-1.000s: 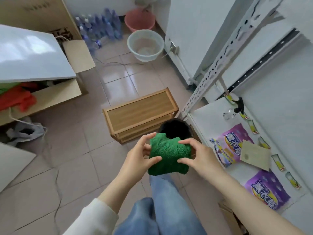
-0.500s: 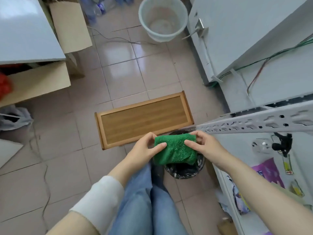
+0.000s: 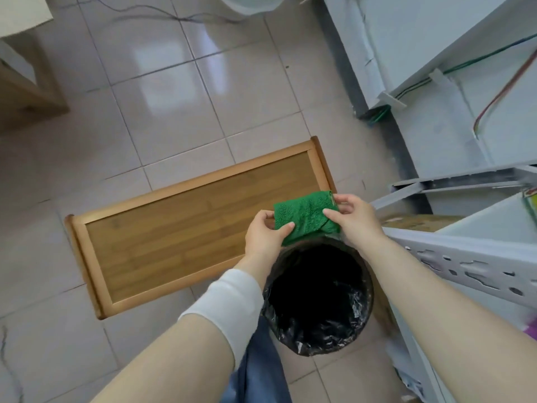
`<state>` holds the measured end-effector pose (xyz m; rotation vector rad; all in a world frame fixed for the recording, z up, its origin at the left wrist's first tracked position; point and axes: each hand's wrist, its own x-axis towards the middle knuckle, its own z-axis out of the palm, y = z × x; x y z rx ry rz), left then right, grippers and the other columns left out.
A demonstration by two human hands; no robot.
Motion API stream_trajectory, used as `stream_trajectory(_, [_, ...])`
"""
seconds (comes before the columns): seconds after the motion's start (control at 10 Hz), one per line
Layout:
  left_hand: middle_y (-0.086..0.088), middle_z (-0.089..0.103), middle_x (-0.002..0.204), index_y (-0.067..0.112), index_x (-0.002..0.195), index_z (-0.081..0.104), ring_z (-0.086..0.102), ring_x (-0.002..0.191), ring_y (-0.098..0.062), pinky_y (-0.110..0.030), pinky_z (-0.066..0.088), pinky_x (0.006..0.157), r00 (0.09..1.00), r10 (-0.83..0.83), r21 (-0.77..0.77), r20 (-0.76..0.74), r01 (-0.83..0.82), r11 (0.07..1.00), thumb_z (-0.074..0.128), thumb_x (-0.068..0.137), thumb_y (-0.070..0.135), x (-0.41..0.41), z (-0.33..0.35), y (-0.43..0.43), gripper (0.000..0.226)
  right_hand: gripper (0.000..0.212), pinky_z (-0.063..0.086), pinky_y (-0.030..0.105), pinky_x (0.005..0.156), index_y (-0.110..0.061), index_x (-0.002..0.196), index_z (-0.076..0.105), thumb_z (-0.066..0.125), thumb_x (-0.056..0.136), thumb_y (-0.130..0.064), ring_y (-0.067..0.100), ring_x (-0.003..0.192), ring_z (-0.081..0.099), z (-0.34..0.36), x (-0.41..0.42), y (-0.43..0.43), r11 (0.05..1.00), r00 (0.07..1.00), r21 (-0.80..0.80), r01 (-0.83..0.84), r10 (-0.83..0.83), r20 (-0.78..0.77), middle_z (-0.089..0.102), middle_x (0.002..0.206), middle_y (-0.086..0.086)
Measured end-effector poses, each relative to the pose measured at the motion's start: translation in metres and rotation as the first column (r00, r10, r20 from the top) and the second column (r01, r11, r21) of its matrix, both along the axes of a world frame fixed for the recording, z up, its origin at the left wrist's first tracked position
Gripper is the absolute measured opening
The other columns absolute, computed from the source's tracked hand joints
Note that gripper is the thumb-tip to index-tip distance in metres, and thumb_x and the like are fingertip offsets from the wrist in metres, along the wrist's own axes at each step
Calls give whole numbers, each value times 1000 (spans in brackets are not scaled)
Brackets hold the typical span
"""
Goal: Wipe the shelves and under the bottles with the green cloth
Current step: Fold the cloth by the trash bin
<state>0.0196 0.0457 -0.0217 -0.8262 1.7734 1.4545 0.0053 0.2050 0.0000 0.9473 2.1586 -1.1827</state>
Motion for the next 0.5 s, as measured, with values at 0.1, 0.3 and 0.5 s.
stream_trajectory(0.1, [5, 52, 96, 18, 100, 49, 49, 91, -12, -23, 37, 79, 1000, -20, -99, -18, 18, 995, 68, 81, 24, -1, -15, 16, 27, 41, 44, 38, 100, -12, 119, 57, 68, 79, -15, 23, 109, 58, -26, -8, 4, 997, 999, 68, -40, 43, -30, 62, 117, 9])
stream_trajectory(0.3, [-2, 61, 109, 14, 104, 54, 56, 98, -17, -24, 39, 77, 992, -82, -263, -93, 55, 963, 68, 81, 29, 2, -23, 26, 31, 42, 40, 29, 95, -14, 124, 55, 64, 83, -19, 21, 111, 55, -40, -5, 0, 970, 985, 203, -134, 153, -80, 61, 120, 7])
stream_trajectory(0.5, [-4, 51, 122, 15, 124, 45, 45, 118, -21, -30, 38, 96, 922, -336, -549, -194, 182, 816, 62, 82, 39, -3, -3, 25, 51, 48, 37, 36, 99, -8, 130, 46, 59, 85, -18, 30, 119, 45, -24, -2, -13, 761, 848, 558, -332, 500, -176, 50, 127, 13])
